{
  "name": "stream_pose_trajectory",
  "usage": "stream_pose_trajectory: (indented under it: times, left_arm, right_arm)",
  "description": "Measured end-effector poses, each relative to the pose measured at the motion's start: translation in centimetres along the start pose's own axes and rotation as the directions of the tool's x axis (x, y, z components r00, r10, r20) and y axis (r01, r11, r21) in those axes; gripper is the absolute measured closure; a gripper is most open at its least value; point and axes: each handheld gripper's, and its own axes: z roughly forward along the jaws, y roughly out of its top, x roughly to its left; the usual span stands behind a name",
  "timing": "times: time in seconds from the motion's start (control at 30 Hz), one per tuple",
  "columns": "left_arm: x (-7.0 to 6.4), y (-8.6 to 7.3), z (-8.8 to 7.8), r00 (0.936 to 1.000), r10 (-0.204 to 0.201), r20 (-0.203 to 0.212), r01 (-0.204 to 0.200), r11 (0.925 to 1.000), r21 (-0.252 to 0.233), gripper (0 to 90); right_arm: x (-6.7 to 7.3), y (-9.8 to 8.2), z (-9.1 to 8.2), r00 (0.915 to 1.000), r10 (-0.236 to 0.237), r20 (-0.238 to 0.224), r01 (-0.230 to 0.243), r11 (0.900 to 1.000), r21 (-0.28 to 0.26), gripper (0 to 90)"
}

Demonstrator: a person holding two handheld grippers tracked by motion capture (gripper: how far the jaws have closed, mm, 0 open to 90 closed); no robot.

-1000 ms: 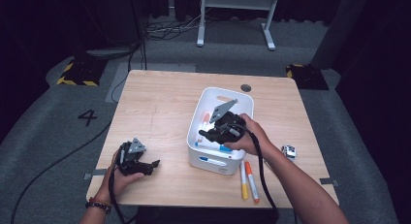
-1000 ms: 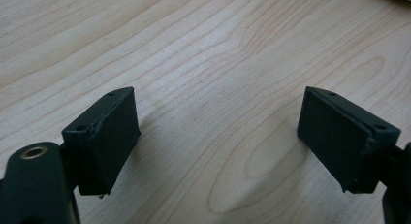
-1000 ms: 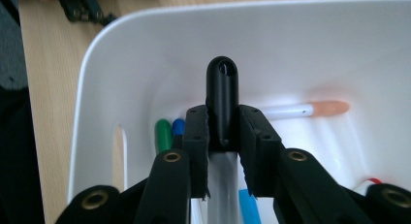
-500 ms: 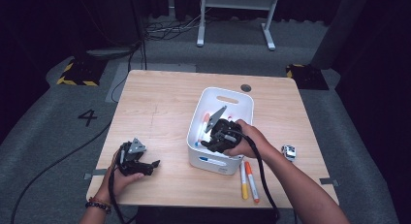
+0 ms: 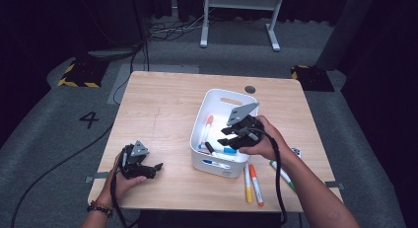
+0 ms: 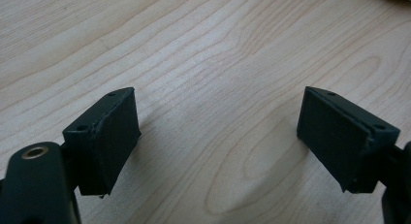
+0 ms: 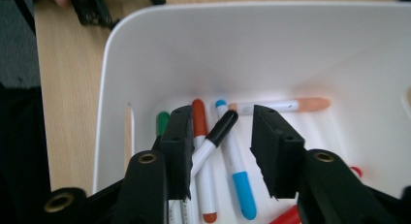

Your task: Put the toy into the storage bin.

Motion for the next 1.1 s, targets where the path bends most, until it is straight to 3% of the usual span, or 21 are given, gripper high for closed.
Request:
stream_pose_trajectory:
  times: [0.23,0.37,0.53,0.7,0.8,0.97,1.1]
  left_arm:
    - [0.0,0.0,0.0,1.0000,0.000,0.000,0.000,1.0000,0.000,15.3]
    - [0.0,0.0,0.0,1.0000,0.000,-0.001,0.000,1.0000,0.000,15.3]
    - [0.0,0.0,0.0,1.0000,0.000,-0.001,0.000,1.0000,0.000,15.3]
    - [0.0,0.0,0.0,1.0000,0.001,-0.001,-0.001,1.0000,0.000,15.4]
    - [0.0,0.0,0.0,1.0000,0.000,0.001,0.000,1.0000,0.000,15.3]
    - [0.0,0.0,0.0,1.0000,-0.002,-0.002,0.002,1.0000,0.001,15.2]
    - [0.0,0.0,0.0,1.0000,-0.005,-0.002,0.005,1.0000,-0.001,15.2]
  right_arm:
    - [0.0,-2.9,-4.6,0.9964,0.036,0.077,-0.025,0.990,-0.136,56.0]
    - [0.4,-5.5,-6.5,0.9914,0.069,0.111,-0.049,0.984,-0.169,55.2]
    - [1.3,-10.0,-7.7,0.9853,0.110,0.130,-0.089,0.983,-0.162,54.8]
    - [1.9,-15.1,-7.8,0.9697,0.171,0.174,-0.153,0.982,-0.113,54.8]
    - [2.5,-18.4,-7.6,0.9587,0.233,0.163,-0.218,0.970,-0.103,54.7]
    - [3.9,-22.2,-7.1,0.9451,0.258,0.201,-0.253,0.966,-0.052,54.5]
    - [4.6,-24.6,-6.7,0.9340,0.294,0.203,-0.293,0.955,-0.034,54.7]
